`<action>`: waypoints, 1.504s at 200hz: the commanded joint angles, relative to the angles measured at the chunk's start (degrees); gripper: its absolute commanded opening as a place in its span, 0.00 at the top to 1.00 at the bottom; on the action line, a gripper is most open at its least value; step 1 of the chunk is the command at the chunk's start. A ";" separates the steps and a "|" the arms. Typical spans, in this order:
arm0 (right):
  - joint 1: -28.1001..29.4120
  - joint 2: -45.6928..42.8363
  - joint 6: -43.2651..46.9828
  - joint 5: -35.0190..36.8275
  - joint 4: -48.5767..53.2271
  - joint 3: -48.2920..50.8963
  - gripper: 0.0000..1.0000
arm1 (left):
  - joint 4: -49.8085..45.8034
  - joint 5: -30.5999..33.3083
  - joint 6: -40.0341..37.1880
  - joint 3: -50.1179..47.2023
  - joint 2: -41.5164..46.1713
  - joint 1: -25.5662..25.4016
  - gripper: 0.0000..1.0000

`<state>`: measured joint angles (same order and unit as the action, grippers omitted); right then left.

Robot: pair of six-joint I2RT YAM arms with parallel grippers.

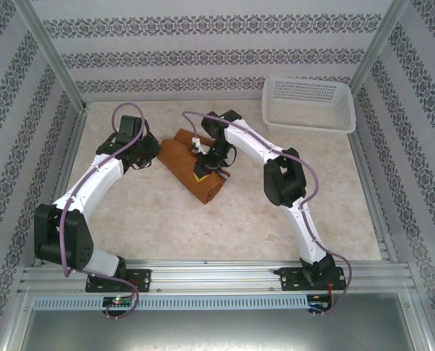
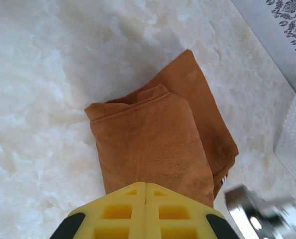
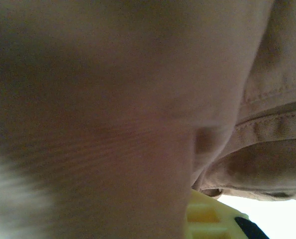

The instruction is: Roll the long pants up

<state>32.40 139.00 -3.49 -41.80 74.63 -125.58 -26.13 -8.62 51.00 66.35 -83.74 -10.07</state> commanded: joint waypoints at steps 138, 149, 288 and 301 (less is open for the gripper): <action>-1.14 1.80 -0.98 -1.59 -7.12 16.15 0.91 | 15.51 -5.52 4.18 11.06 -28.49 -4.79 1.00; -1.07 -0.20 -1.26 1.38 -7.52 17.18 0.56 | 14.16 -4.48 3.68 11.63 -30.44 -4.72 1.00; 30.61 -18.31 -8.64 78.21 -5.55 14.41 0.07 | 14.18 -6.49 4.10 9.39 -34.69 -4.77 1.00; 31.72 -14.88 -7.84 80.23 -6.64 14.39 0.06 | 13.96 -6.93 3.93 9.57 -34.64 -4.76 1.00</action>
<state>63.40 116.77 -11.20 27.92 67.44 -111.94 -9.32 -16.05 55.77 77.38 -114.54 -14.94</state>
